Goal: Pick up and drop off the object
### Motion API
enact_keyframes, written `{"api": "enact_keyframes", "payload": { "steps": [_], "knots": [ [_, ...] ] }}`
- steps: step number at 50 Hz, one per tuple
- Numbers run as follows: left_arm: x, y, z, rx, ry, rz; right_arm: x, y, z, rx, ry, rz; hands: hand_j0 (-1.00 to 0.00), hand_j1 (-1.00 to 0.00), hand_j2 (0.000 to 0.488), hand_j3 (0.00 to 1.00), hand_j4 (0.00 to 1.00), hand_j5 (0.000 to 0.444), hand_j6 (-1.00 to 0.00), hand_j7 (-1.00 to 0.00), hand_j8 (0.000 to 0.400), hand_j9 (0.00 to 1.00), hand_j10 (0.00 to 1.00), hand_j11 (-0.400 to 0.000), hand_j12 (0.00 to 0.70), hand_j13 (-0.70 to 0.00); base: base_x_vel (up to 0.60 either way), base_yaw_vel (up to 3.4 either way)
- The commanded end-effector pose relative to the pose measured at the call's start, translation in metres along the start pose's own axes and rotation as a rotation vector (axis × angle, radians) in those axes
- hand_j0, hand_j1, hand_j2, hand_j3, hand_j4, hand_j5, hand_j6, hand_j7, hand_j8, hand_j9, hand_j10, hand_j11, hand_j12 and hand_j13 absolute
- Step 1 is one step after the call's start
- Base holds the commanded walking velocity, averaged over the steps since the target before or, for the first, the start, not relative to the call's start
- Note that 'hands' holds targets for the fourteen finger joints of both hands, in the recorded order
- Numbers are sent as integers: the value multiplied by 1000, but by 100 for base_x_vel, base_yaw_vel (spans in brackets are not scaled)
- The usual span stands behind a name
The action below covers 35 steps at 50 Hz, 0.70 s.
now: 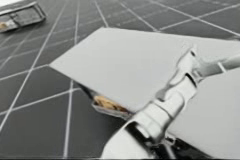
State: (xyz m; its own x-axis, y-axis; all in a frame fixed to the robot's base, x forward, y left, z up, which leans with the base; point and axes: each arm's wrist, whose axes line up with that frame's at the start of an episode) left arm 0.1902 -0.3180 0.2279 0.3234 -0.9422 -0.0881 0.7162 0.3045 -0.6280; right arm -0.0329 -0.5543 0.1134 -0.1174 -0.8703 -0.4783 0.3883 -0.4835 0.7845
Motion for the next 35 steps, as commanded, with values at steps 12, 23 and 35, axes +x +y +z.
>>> {"api": "enact_keyframes", "payload": {
  "steps": [12, 23, 35],
  "knots": [
    [20, -86, -124, 29, 187, -130, 141, -115, 205, 102, -323, -156, 0, 0, 0, 1000, 1000, 0, 0, 0, 0, 1000, 1000, -400, 0, -700, 0, -246],
    [43, 9, -51, -20, -19, 153, 189, 8, -1, -78, -52, -18, 0, 0, 0, 1000, 1000, 0, 0, 0, 0, 1000, 1000, -400, 0, -700, 0, -219],
    [-133, 208, 140, -193, -627, 621, -81, 219, -451, -412, 455, 482, 0, 0, 0, 1000, 1000, 0, 0, 0, 0, 1000, 1000, -400, 0, -700, 0, -99]
  ]
}}
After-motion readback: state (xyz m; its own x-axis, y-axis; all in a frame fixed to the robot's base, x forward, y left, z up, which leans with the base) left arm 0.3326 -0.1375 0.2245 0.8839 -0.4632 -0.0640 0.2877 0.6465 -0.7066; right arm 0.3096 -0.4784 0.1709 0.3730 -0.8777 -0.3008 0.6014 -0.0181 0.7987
